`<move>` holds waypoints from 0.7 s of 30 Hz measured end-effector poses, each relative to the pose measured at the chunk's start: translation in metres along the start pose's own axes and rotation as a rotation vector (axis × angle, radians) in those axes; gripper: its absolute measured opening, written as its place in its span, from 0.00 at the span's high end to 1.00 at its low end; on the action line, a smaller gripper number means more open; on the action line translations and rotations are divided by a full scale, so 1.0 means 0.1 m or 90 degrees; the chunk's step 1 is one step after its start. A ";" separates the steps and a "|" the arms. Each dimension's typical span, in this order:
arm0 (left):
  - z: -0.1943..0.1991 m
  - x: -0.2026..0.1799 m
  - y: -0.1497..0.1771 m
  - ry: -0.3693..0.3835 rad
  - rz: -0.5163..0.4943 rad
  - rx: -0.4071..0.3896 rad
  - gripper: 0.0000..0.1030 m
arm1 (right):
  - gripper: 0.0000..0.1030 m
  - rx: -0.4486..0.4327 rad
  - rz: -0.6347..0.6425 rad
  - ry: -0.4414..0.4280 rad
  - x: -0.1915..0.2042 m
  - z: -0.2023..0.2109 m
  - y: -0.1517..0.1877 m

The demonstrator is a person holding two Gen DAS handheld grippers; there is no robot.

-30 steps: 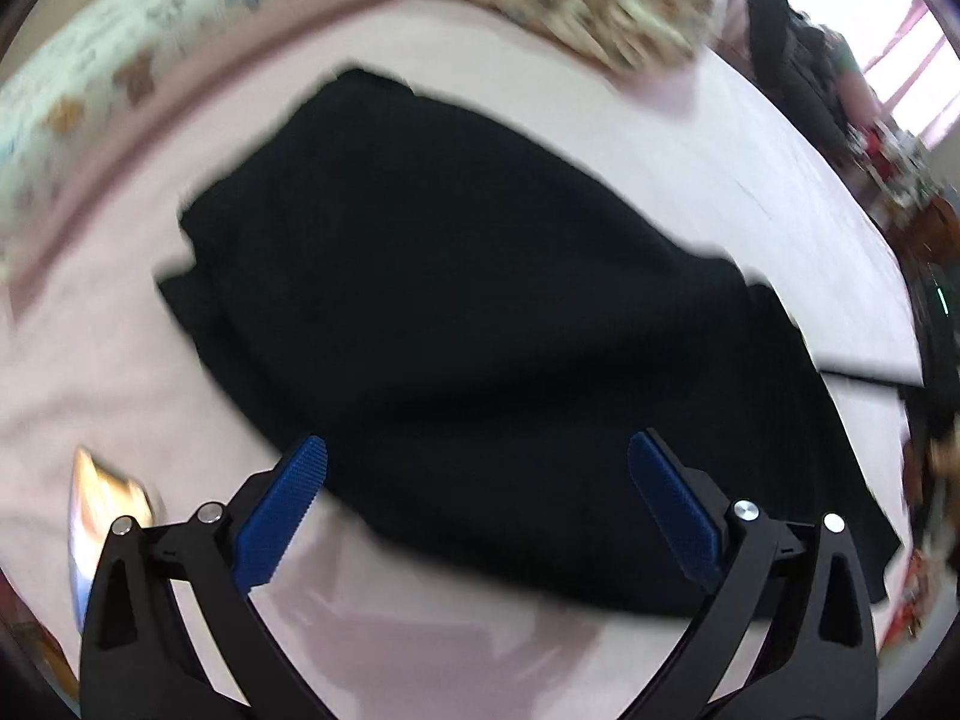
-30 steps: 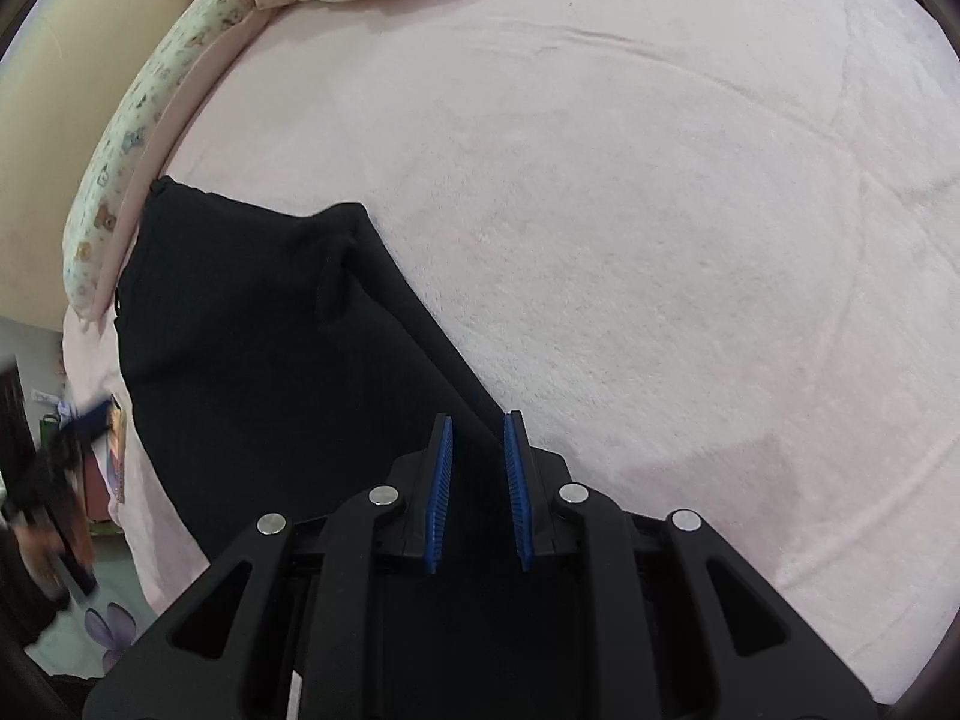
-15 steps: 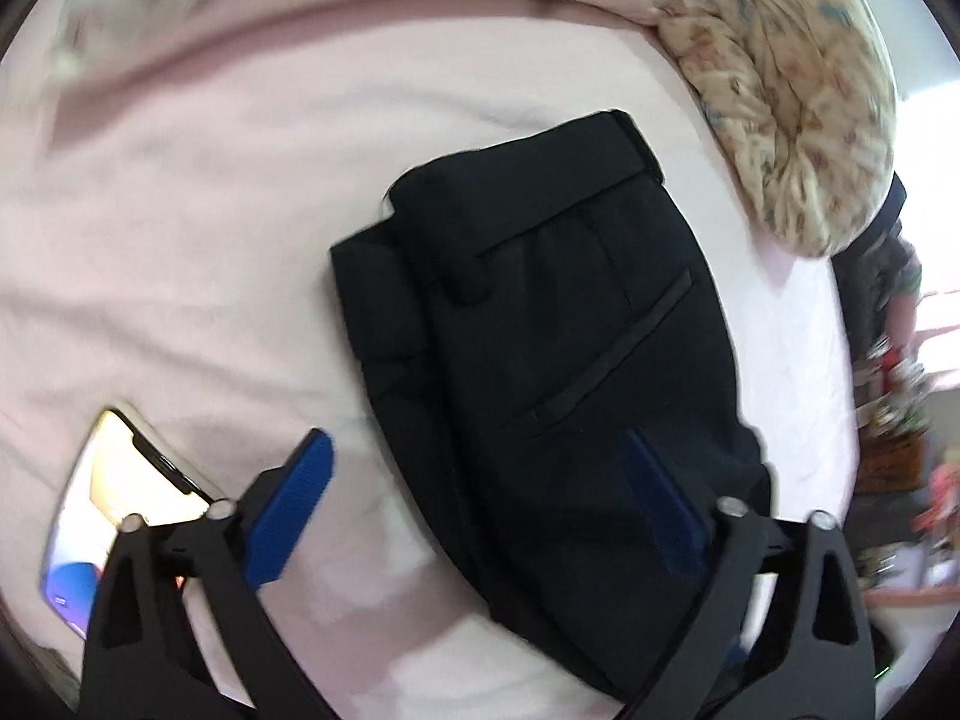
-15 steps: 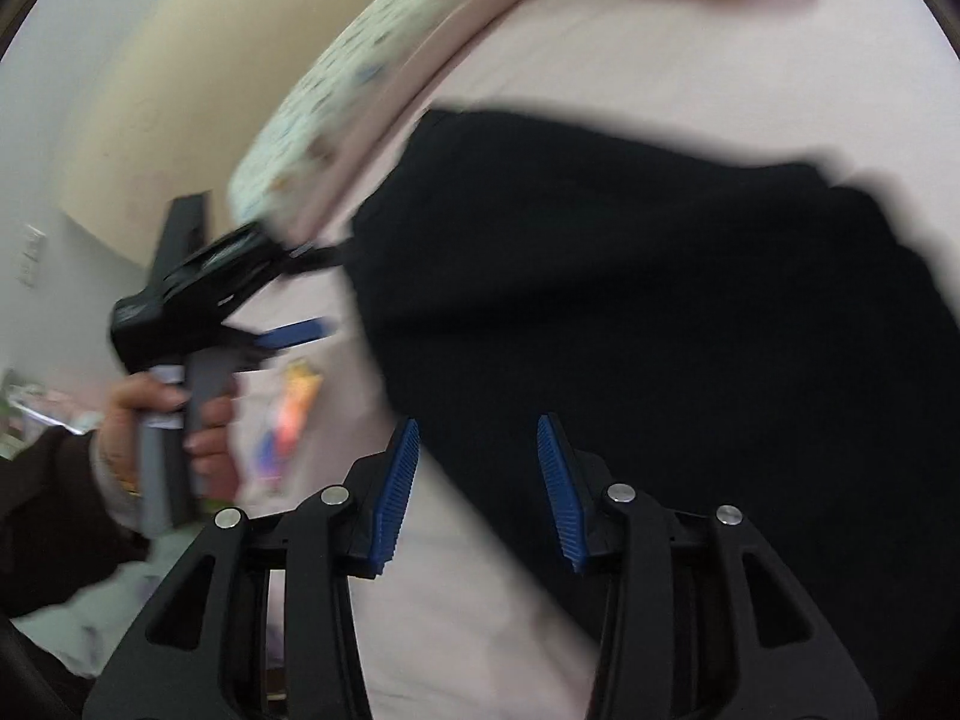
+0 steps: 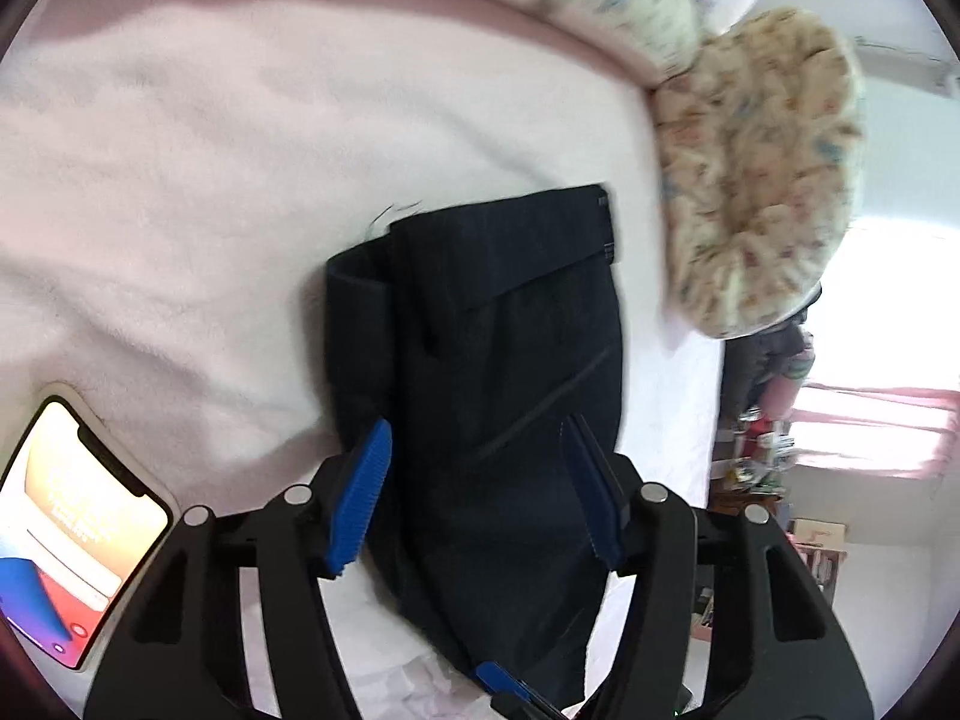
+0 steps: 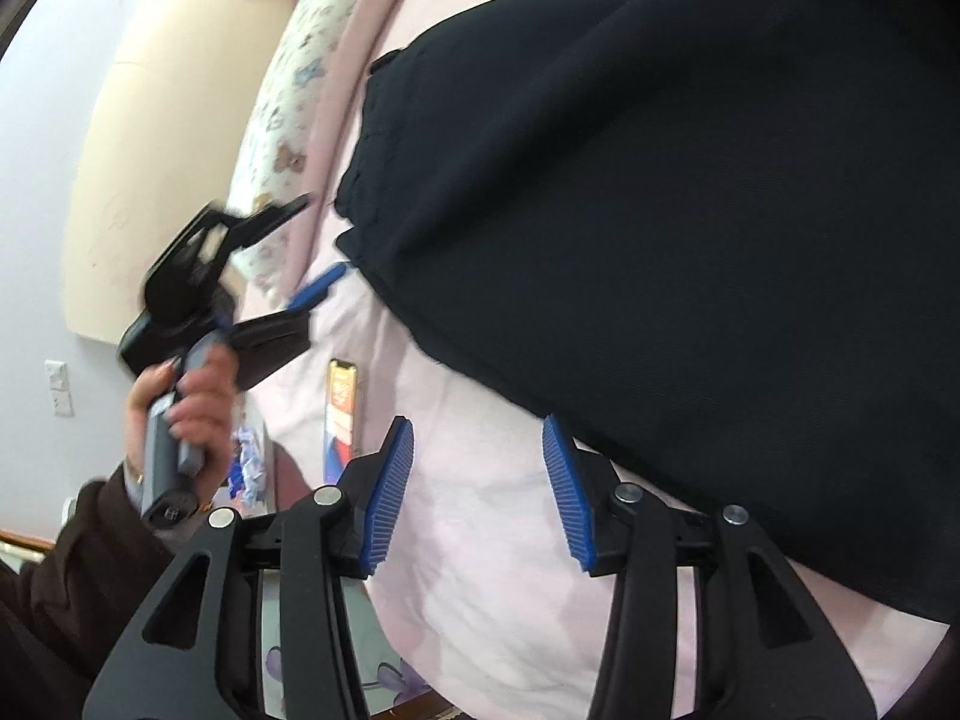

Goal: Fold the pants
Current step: 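Close the left tool on the folded trousers while the right tool opens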

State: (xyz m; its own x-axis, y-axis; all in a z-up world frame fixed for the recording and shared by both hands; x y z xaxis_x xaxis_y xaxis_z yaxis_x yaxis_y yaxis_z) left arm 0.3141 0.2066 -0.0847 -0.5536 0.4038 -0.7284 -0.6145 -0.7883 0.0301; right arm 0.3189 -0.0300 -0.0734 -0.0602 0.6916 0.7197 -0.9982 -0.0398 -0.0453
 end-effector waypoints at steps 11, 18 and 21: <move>-0.42 -0.01 -0.10 -0.015 -0.007 0.076 0.61 | 0.46 0.003 0.002 0.011 -0.01 0.00 0.10; -0.37 0.19 -0.03 -0.055 0.024 0.083 0.76 | 0.46 -0.002 -0.022 -0.001 -0.03 0.01 0.12; -0.37 0.19 0.01 -0.056 0.037 0.078 0.71 | 0.46 -0.004 -0.016 -0.003 0.00 0.02 0.10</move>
State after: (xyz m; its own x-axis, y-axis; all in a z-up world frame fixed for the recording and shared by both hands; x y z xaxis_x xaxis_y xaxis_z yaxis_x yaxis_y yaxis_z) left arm 0.3236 0.1968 -0.1238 -0.6338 0.4022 -0.6607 -0.6412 -0.7510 0.1578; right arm 0.3086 -0.0320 -0.0723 -0.0351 0.6885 0.7244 -0.9993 -0.0182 -0.0312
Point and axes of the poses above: each gripper's, at about its wrist camera, not at the fingertips, and z roughly against the way its jaws point, x to its left, y to its underside, the point moved 7 cm from there along -z, roughly the way its jaws point, and after that the axes turned 2 degrees about -z, right-handed, at the moved point
